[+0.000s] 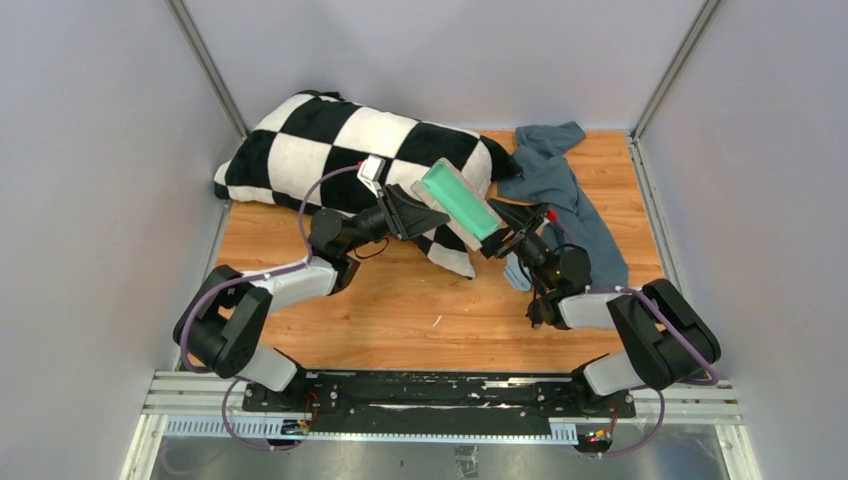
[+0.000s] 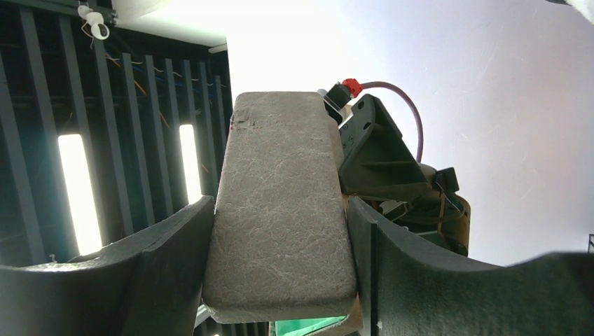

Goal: Organize the sunglasses
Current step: Open the sunglasses case.

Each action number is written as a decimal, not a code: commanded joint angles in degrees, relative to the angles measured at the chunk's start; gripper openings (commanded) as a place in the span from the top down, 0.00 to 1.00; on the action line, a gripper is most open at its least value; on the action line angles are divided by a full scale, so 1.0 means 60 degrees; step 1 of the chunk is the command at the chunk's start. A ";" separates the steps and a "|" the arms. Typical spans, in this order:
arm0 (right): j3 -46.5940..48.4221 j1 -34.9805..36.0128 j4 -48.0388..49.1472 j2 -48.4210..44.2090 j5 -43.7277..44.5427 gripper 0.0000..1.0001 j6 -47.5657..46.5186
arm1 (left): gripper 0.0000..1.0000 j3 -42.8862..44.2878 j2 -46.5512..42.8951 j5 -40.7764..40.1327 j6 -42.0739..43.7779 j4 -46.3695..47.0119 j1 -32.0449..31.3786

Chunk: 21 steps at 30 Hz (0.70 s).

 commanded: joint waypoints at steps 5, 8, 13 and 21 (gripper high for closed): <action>-0.0195 -0.0012 -0.0152 0.0671 0.0180 0.75 0.2584 | 1.00 0.0822 -0.0080 0.0844 -0.1492 0.2656 -0.0235; -0.0169 -0.0127 -0.0152 0.0695 -0.0020 0.70 0.2318 | 1.00 0.1039 0.0628 0.0681 -0.2206 0.2667 -0.0218; -0.0054 -0.0397 -0.0158 0.0628 -0.0326 0.62 0.1811 | 1.00 0.1008 0.0944 0.0346 -0.2432 0.2652 -0.0218; 0.0247 -0.2210 -0.4246 -0.1248 -0.2784 0.53 -0.0715 | 1.00 0.0736 0.0760 0.0391 -0.2422 0.1804 -0.0118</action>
